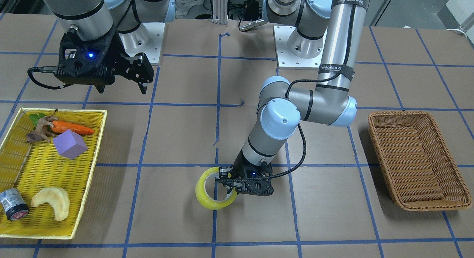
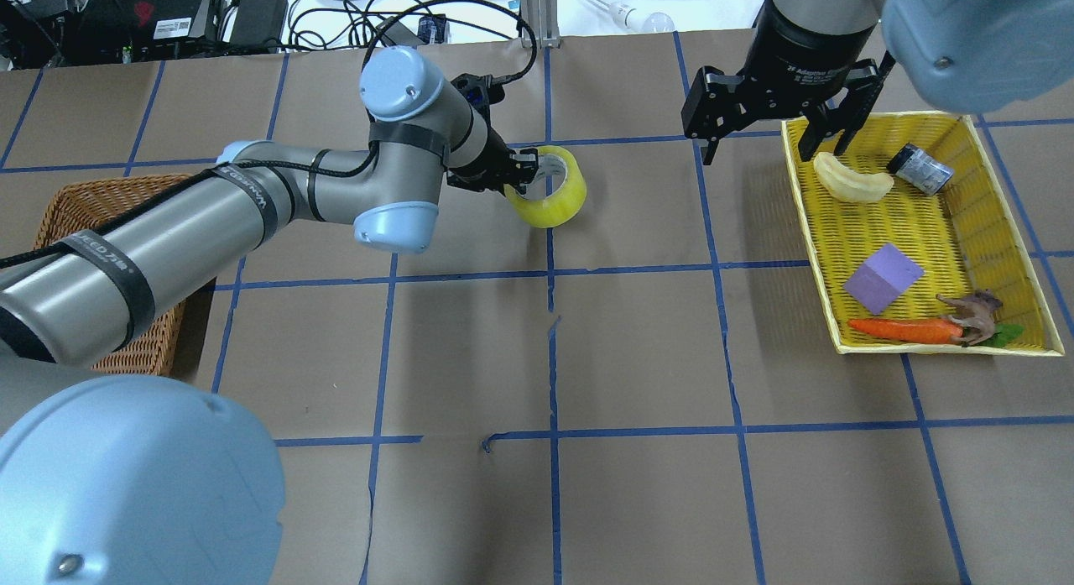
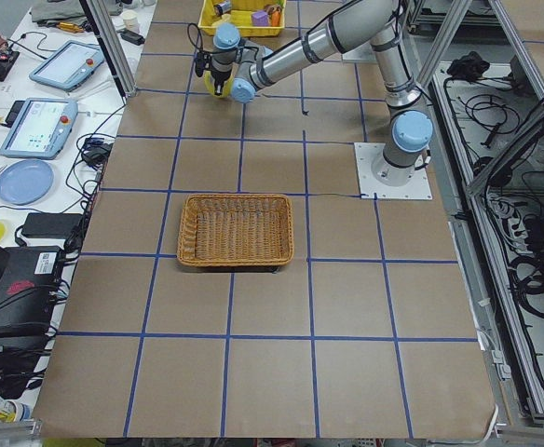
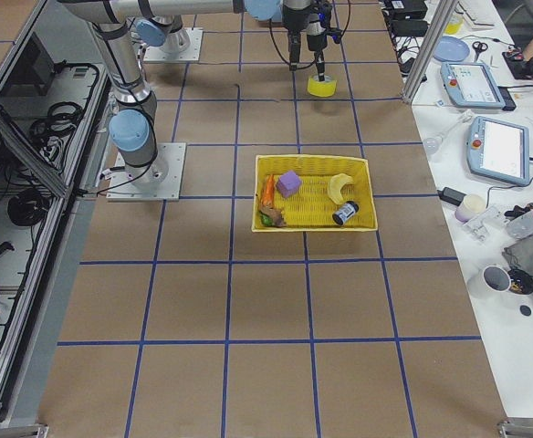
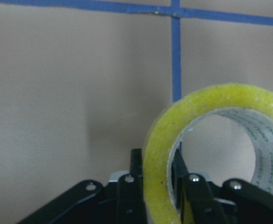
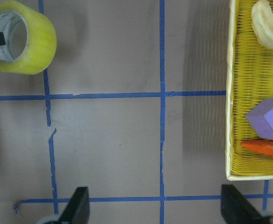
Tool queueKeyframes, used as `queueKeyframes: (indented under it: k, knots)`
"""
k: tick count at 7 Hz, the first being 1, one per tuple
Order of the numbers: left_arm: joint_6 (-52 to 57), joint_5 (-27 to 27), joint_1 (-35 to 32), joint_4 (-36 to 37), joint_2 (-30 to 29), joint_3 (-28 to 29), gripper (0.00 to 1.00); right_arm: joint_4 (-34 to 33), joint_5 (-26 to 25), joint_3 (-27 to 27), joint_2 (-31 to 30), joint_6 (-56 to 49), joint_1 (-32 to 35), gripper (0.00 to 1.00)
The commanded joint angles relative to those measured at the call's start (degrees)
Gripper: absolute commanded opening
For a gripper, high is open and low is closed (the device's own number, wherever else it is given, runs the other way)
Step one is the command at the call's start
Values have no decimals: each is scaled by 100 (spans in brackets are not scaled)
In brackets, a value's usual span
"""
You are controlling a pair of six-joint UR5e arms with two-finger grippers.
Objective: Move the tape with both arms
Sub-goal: 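Carry the tape roll with the left gripper over the wicker basket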
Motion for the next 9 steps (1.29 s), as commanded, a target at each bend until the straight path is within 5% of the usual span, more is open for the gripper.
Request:
queueKeyframes:
  k: [1, 5, 8, 9]
  knots:
    - [861, 836, 353, -1786, 517, 835, 0, -1, 7, 3, 0, 0, 0, 100]
    - [4284, 1350, 2977, -2965, 1459, 927, 0, -1, -1, 3, 0, -9, 0, 100]
    - [6100, 1288, 5044, -2931, 1320, 498, 0, -1, -10, 3, -9, -9, 9, 100]
    - [6122, 1245, 5276, -2913, 1146, 375, 0, -1, -1, 3, 0, -9, 18, 100]
